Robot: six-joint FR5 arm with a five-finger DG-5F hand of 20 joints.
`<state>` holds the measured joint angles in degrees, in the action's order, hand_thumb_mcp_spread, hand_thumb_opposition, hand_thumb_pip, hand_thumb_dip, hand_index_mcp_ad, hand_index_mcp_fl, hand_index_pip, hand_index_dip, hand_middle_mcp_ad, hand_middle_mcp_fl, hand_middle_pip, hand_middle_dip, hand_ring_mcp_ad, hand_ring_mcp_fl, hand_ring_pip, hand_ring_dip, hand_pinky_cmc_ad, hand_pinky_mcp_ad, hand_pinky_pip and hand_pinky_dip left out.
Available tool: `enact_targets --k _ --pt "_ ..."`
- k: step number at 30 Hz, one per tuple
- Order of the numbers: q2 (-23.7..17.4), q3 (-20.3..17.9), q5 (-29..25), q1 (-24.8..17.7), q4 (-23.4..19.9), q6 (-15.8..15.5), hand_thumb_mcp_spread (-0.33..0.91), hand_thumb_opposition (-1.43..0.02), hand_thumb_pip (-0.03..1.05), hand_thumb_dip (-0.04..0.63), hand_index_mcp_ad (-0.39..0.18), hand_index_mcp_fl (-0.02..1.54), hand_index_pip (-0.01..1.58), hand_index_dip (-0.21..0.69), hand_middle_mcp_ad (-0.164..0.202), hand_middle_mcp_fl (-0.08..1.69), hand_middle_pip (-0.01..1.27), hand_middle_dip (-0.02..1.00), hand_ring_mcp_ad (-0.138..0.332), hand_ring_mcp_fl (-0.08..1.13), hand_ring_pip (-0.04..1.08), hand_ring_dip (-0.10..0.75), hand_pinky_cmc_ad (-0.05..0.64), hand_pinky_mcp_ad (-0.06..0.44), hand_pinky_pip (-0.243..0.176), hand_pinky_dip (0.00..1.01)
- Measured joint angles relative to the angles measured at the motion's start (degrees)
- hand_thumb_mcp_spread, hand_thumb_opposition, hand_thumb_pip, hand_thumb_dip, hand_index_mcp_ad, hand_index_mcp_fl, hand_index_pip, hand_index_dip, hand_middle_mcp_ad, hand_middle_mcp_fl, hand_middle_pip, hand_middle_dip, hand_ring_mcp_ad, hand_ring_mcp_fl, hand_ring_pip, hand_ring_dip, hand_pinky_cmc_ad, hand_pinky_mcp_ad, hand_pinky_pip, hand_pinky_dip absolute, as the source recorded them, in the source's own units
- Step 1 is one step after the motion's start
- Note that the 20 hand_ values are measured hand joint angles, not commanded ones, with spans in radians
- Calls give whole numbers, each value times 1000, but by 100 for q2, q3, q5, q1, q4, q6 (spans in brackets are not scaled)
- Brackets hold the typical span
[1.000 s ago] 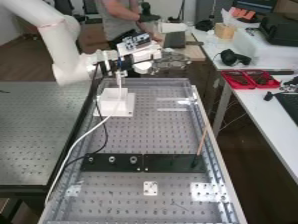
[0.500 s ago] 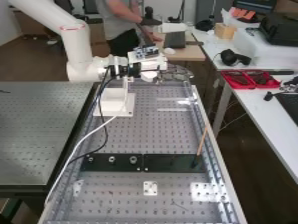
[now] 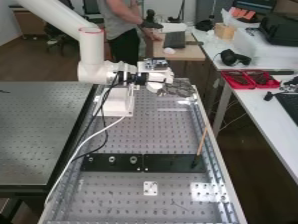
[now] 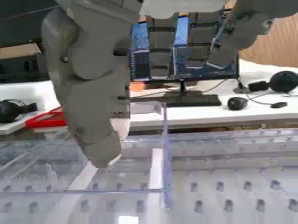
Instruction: Grab the pcb board and place it in the clear container
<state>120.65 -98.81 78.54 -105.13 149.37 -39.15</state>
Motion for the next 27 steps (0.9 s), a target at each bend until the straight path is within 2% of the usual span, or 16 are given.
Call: enact_targets --k 1,5,14,20,27 --pt "-1 -1 -9 13 25 4 649 -881 346 236 -206 354 1230 204 51 113 143 188 148 56 101 75 328 136 -61 195" --pt "-46 -41 -63 77 47 33 614 -866 358 236 -187 253 1199 204 51 80 143 188 152 47 101 75 328 136 -61 195" --pt "-279 -224 -78 165 -30 69 593 -853 377 236 -175 185 1197 204 51 49 140 188 152 30 101 72 326 138 -58 209" --pt "-770 -453 -14 260 -102 84 581 -834 377 236 -173 159 1201 204 51 49 143 188 152 14 101 72 326 134 -58 209" --pt "-1600 -706 17 566 154 160 581 -820 377 236 -176 159 1164 208 49 51 143 188 155 14 101 72 325 134 -58 209"
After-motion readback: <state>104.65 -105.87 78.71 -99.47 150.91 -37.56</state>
